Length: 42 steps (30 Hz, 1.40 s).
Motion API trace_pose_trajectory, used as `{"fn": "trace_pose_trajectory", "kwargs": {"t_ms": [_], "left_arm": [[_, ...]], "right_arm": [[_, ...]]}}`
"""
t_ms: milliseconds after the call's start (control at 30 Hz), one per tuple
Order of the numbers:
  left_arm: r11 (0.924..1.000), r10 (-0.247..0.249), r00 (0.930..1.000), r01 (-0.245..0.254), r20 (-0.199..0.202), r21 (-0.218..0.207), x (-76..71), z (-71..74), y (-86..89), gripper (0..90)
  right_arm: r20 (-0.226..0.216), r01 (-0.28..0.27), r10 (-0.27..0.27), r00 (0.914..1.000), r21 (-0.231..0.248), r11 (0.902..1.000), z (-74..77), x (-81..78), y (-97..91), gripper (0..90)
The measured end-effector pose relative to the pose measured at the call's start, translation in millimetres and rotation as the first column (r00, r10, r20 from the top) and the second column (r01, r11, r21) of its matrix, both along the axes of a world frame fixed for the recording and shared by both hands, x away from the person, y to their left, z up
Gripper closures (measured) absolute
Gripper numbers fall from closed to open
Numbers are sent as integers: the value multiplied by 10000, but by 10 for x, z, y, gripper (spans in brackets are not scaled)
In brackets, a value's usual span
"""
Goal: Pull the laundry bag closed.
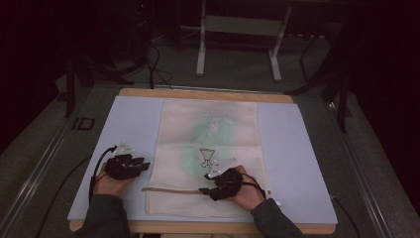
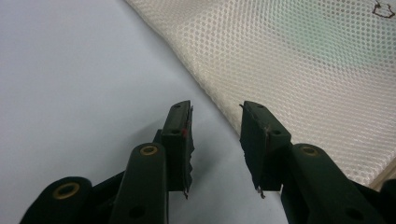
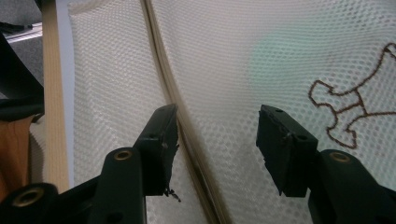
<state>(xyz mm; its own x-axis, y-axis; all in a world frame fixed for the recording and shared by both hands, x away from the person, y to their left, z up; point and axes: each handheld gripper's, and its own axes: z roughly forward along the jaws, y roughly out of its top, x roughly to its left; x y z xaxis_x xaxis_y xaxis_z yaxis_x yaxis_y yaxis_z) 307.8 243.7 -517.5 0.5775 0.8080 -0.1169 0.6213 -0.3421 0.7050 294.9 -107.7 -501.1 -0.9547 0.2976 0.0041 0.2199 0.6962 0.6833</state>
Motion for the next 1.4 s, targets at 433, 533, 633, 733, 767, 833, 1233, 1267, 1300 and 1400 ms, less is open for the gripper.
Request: {"fn": "trace_pose_trajectory", "kwargs": {"t_ms": [433, 533, 633, 733, 767, 833, 1233, 1267, 1300, 1400], "left_arm": [[9993, -312, 9995, 310, -98, -219, 2, 2, -6, 648], [9991, -367, 9993, 365, -80, -226, -3, 5, -7, 659], [9971, -669, 9977, 664, -139, -380, -3, 0, -9, 707], [9957, -844, 9963, 836, -189, -393, -4, -4, -26, 737], [9956, -872, 9960, 864, -190, -364, -5, -4, -31, 747], [9950, -948, 9953, 941, -204, -335, -5, -6, -38, 758], [9914, -1305, 9911, 1303, -276, -106, -5, -15, -69, 893], [9911, -1326, 9908, 1323, -283, -140, -4, -15, -68, 893], [9912, -1321, 9908, 1317, -294, -155, -3, -16, -69, 893], [9913, -1310, 9908, 1305, -348, -170, 1, -22, -64, 886]], "right_arm": [[0, -316, 316, 9995, 97, 9995, -7, -26, 186, 475], [-10, -346, 347, 9994, 148, 9993, -17, -34, 210, 474], [-9, -427, 427, 9991, 194, 9989, -34, -46, 252, 474], [-17, -523, 524, 9986, 211, 9984, -43, -64, 309, 472], [-35, -546, 547, 9985, 230, 9982, -44, -68, 323, 472], [-13, -626, 626, 9980, 215, 9978, -42, -70, 344, 472], [12, -778, 778, 9970, 283, 9966, -33, -89, 453, 471], [12, -778, 778, 9970, 283, 9966, -33, -89, 453, 471], [24, -814, 814, 9967, 285, 9963, -32, -87, 463, 471], [-10, -841, 842, 9964, 340, 9959, -30, -82, 500, 472]]}}
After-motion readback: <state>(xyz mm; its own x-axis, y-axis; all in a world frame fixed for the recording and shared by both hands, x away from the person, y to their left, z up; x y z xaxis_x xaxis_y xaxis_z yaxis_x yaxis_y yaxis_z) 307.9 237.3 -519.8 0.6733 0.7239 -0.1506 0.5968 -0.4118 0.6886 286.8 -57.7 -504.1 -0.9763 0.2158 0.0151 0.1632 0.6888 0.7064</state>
